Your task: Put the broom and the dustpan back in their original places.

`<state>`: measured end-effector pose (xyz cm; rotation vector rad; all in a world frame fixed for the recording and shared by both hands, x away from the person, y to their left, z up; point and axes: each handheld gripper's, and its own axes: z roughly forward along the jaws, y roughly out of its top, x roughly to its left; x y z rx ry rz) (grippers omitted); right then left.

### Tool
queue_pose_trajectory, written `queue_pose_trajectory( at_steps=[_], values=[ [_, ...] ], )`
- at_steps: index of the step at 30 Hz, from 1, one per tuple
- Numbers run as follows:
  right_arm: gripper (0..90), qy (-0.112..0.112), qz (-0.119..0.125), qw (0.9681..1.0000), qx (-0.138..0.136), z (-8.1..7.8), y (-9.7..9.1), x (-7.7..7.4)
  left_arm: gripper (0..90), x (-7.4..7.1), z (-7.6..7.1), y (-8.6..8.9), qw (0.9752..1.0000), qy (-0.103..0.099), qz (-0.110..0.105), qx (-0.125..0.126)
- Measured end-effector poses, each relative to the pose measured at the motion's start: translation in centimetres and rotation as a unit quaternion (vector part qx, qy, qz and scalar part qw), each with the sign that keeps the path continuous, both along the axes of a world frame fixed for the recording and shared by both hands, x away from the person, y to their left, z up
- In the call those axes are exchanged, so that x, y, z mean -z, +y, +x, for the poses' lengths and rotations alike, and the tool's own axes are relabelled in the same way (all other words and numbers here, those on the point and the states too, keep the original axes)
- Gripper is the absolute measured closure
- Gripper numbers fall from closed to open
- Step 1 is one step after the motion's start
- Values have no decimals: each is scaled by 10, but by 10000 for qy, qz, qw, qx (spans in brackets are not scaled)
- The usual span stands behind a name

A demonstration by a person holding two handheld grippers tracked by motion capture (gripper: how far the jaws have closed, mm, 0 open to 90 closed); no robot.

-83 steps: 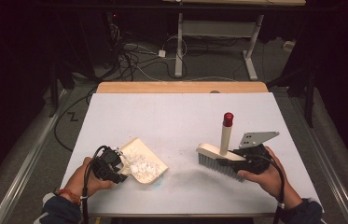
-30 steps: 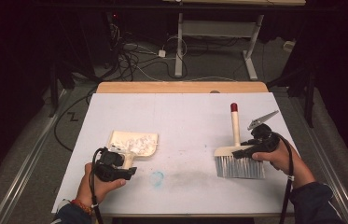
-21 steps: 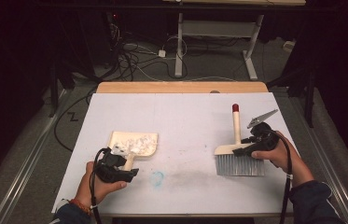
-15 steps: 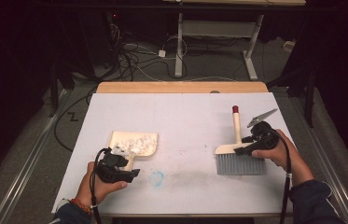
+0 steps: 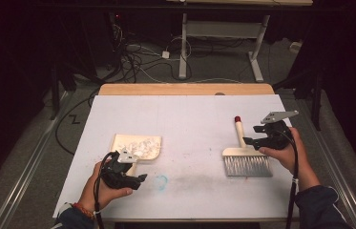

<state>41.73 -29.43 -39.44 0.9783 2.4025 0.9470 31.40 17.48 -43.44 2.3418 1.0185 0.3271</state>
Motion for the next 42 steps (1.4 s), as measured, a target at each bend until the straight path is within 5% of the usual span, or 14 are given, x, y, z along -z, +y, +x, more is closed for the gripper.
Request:
queue_pose_trajectory(
  at_steps=[6, 11, 19, 21, 26, 34, 38, 42],
  values=[
    [351, -418, 182, 9989, 102, -5, 5, -5, 234, -8, 6, -3, 9981, -599, 115, 77],
    [319, -778, 382, 9957, 312, -12, 8, -12, 216, -17, 13, -3, 9929, -1179, 121, 138],
    [267, -1253, 692, 9888, 419, -24, 12, -17, 197, -30, 15, -4, 9793, -2017, 74, 110],
    [255, -1359, 784, 9865, 466, -28, 13, -18, 194, -30, 14, -5, 9780, -2080, 69, 118],
    [247, -1618, 860, 9819, 483, -38, 17, -20, 179, -32, 7, -5, 9678, -2511, -113, 124],
    [235, -1788, 934, 9782, 499, -53, 25, -17, 168, -29, -4, -8, 9627, -2700, -51, 157],
    [233, -1910, 832, 9772, 411, -63, 28, -13, 160, -25, -8, -8, 9638, -2663, 44, 147],
    [233, -2008, 854, 9752, 381, -74, 27, -8, 160, -21, -13, -9, 9623, -2708, 91, 227]
  ],
)
